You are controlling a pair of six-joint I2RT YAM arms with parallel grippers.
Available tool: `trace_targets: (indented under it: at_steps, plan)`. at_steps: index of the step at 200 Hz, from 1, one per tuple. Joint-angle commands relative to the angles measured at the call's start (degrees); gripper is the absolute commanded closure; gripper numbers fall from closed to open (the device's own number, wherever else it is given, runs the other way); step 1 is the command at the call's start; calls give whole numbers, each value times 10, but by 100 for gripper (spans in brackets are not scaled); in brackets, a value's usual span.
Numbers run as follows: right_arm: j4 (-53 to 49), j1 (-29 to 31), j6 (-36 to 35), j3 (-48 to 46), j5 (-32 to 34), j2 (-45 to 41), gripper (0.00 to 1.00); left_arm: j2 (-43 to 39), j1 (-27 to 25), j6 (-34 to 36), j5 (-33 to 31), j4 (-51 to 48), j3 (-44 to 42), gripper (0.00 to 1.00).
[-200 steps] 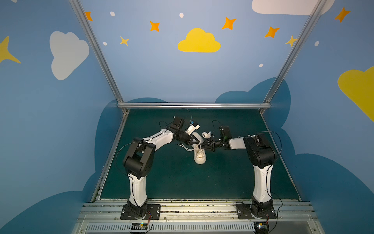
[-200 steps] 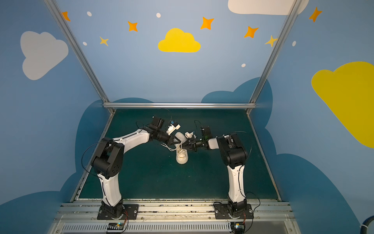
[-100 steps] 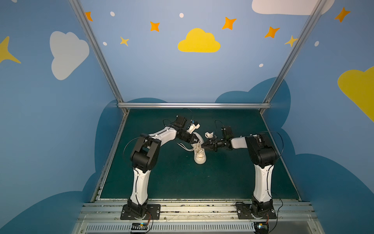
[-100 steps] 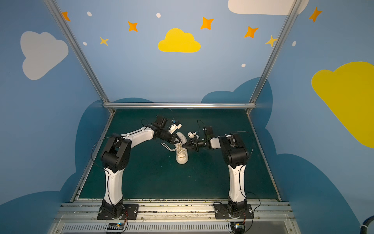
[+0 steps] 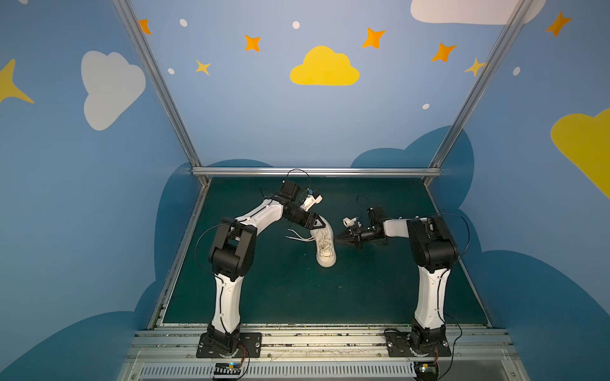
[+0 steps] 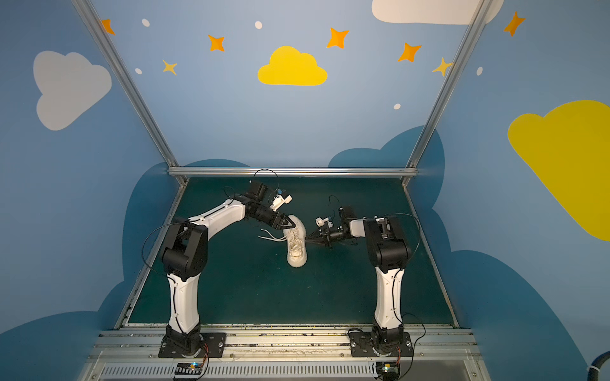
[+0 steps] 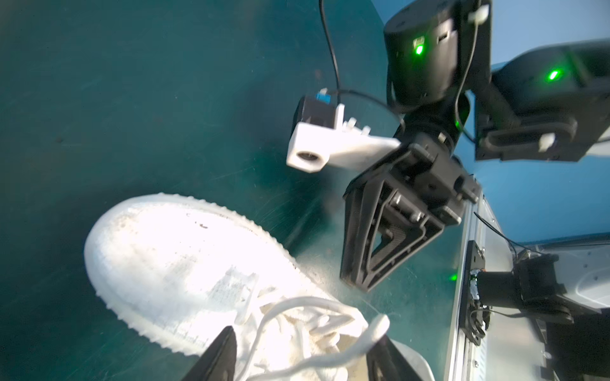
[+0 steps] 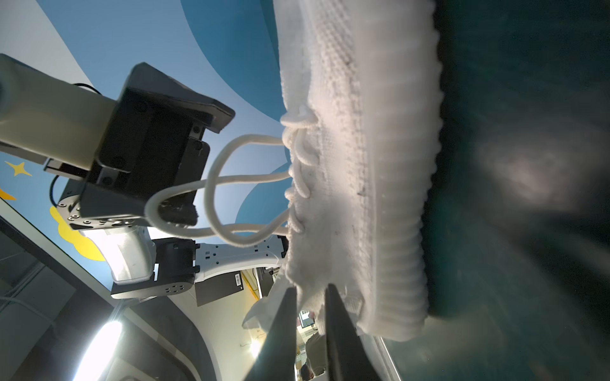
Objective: Tie the shoes
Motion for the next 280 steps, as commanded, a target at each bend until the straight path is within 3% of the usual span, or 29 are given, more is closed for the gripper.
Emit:
trace_targets:
  at_steps: [1, 43, 84, 144, 194, 208, 225, 252, 280]
  plan:
    - [-137, -3, -97, 37, 31, -42, 81, -3, 1, 10, 31, -28, 14, 41]
    - [-155, 7, -102, 78, 60, -67, 81, 3, 2, 0, 44, -17, 16, 47]
    - [-202, 24, -105, 158, 94, -34, 80, 13, 3, -14, 44, -3, 16, 53]
    - [-207, 39, -115, 170, 108, -14, 76, 19, 4, -27, 39, 13, 15, 65]
    - [-208, 59, -122, 181, 113, 9, 76, 22, 4, -41, 37, 33, 6, 82]
    - [-206, 64, -122, 183, 113, 13, 76, 23, 4, -43, 34, 36, 6, 81]
    - [-199, 65, -118, 181, 113, 14, 77, 25, 4, -46, 34, 39, 6, 70]
    - [-190, 67, -112, 180, 111, 17, 84, 26, 3, -50, 41, 46, 4, 66]
    - [-192, 67, -114, 180, 110, 16, 84, 32, 1, -55, 46, 50, 6, 64]
